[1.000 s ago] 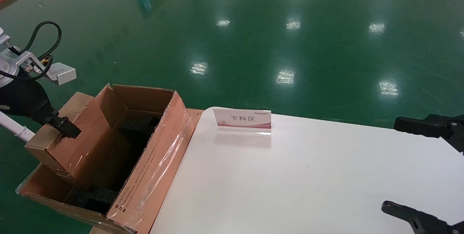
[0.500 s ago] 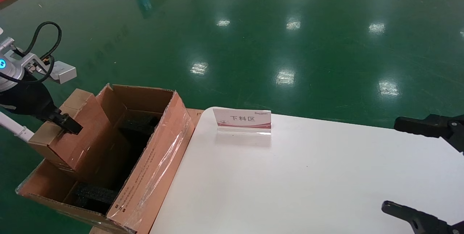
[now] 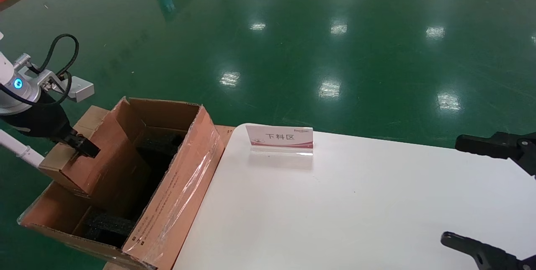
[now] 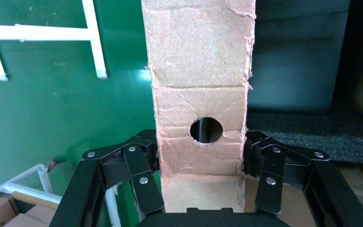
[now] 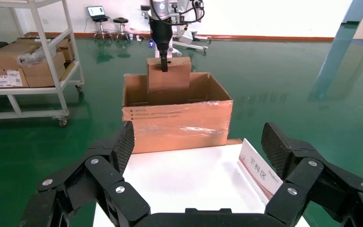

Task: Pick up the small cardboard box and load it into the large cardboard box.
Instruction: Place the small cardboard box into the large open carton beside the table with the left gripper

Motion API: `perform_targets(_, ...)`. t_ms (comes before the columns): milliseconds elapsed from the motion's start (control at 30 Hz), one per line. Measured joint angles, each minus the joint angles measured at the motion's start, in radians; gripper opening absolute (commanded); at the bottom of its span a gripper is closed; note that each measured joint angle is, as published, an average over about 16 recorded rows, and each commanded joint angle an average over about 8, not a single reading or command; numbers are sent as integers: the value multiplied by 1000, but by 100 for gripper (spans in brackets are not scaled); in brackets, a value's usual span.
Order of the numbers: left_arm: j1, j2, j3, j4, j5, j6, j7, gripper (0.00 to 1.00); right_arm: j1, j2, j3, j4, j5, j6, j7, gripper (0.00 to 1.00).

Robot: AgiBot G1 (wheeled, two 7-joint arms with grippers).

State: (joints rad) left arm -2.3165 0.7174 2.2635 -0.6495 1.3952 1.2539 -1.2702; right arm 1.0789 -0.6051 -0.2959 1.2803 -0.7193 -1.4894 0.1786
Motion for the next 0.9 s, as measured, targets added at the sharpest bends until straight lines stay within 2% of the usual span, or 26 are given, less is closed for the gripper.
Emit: perform_targets(900, 122, 44, 24, 38, 18, -52, -78, 2, 0, 1, -1, 0, 1, 1, -1, 100)
